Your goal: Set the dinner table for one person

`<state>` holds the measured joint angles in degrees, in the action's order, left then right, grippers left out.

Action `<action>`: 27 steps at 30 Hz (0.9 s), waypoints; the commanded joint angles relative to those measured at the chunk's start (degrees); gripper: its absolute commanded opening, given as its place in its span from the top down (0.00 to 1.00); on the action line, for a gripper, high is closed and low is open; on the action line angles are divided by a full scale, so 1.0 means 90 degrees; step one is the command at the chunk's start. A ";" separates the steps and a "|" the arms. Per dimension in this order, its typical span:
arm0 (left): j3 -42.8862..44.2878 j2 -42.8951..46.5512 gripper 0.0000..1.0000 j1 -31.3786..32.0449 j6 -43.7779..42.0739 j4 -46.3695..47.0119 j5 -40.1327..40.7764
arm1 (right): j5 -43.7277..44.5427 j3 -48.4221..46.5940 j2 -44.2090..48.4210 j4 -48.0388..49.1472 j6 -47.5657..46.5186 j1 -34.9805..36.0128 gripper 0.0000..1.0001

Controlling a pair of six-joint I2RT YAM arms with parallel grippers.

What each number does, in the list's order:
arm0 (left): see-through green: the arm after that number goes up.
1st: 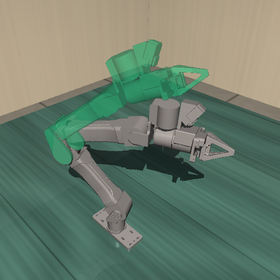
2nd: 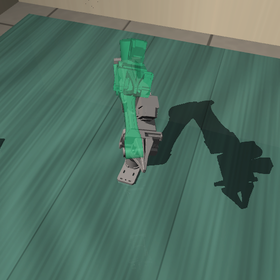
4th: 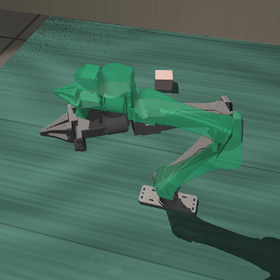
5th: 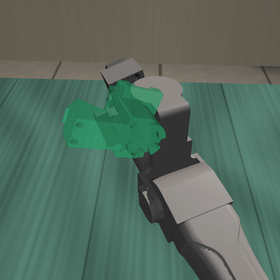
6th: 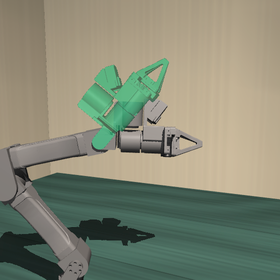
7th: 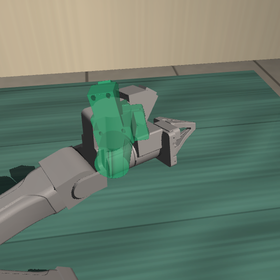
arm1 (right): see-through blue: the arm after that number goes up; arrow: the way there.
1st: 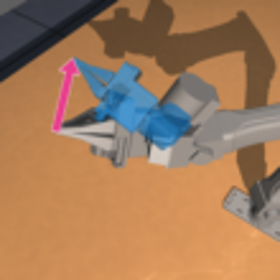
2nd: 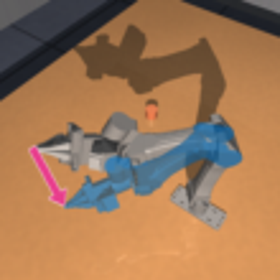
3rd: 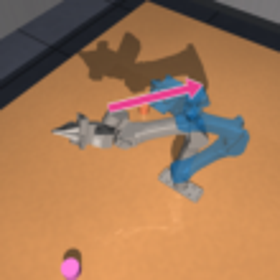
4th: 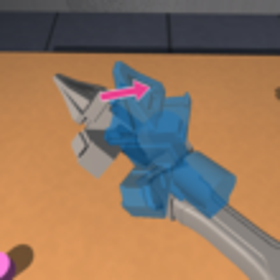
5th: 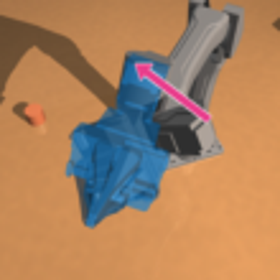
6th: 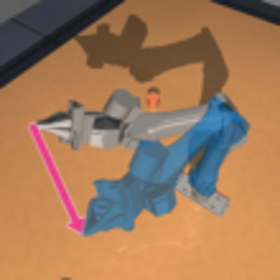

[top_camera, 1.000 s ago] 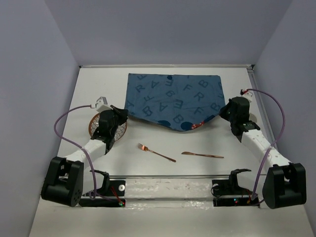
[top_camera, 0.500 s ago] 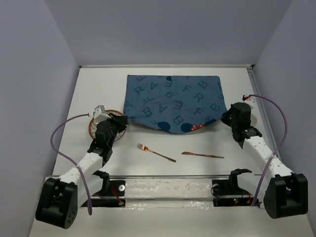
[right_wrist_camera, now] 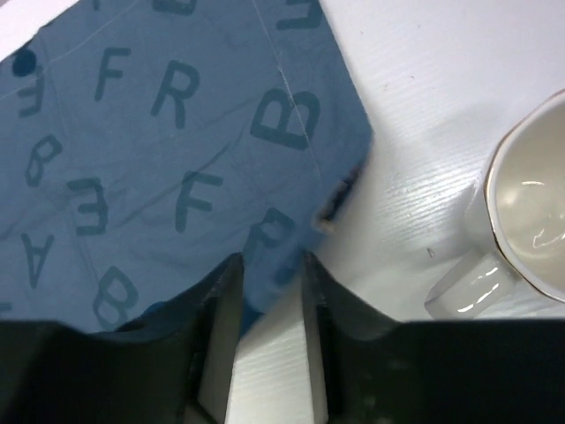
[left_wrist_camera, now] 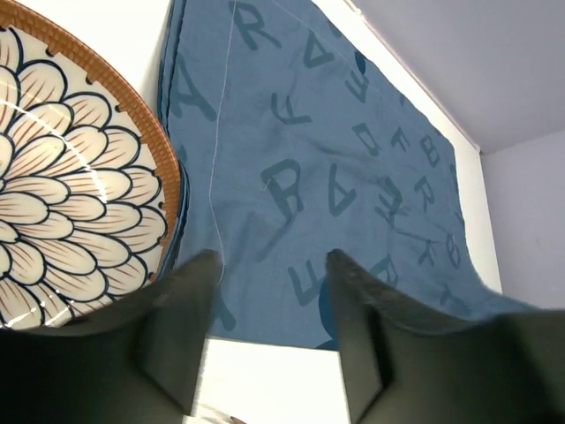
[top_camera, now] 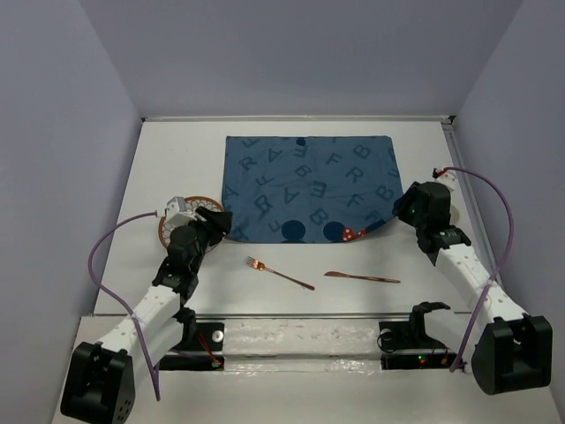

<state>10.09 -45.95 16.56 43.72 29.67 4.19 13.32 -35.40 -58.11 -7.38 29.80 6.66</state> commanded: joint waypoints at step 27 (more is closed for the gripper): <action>0.3977 0.2137 0.23 0.0133 -0.2514 -0.2769 0.0657 | 0.0356 -0.3116 -0.4293 0.3212 0.1775 0.6271 0.65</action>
<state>42.85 -28.60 17.58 28.80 7.51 6.92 10.94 -56.29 -91.35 11.77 39.35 58.94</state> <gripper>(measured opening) 0.761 0.256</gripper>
